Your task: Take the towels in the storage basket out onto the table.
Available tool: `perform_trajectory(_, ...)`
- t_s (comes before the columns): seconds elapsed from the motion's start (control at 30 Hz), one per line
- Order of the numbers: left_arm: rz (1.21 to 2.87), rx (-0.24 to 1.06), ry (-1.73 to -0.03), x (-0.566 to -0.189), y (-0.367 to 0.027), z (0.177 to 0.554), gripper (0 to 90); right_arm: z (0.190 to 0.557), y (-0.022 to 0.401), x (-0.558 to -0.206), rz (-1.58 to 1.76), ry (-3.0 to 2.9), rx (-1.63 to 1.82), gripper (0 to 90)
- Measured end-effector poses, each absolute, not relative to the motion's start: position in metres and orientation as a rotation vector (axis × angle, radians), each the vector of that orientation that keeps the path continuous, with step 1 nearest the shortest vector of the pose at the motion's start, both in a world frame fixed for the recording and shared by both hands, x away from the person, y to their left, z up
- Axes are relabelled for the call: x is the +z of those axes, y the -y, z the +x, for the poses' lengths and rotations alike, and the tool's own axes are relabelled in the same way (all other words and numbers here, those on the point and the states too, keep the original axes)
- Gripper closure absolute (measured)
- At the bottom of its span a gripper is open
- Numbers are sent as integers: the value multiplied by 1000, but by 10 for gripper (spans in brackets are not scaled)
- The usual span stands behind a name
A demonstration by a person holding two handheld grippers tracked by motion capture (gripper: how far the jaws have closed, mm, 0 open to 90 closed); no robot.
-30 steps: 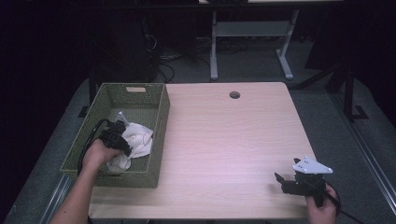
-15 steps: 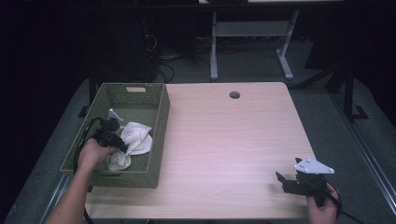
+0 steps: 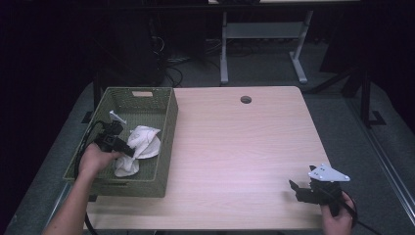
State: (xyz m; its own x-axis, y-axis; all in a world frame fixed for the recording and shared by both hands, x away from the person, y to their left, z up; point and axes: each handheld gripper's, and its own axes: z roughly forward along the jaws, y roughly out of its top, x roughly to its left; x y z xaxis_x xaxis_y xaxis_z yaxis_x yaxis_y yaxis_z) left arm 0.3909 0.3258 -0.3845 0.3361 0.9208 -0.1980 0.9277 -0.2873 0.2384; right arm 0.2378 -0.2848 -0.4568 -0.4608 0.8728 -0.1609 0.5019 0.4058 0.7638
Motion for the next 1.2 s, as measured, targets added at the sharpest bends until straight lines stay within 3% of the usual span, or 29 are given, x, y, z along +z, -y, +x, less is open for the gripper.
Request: perform_trajectory(1.2, 2093, -44, -1551, -350, -343, 375, 697, 242, 277, -457, 1163, -2133, 859, 139)
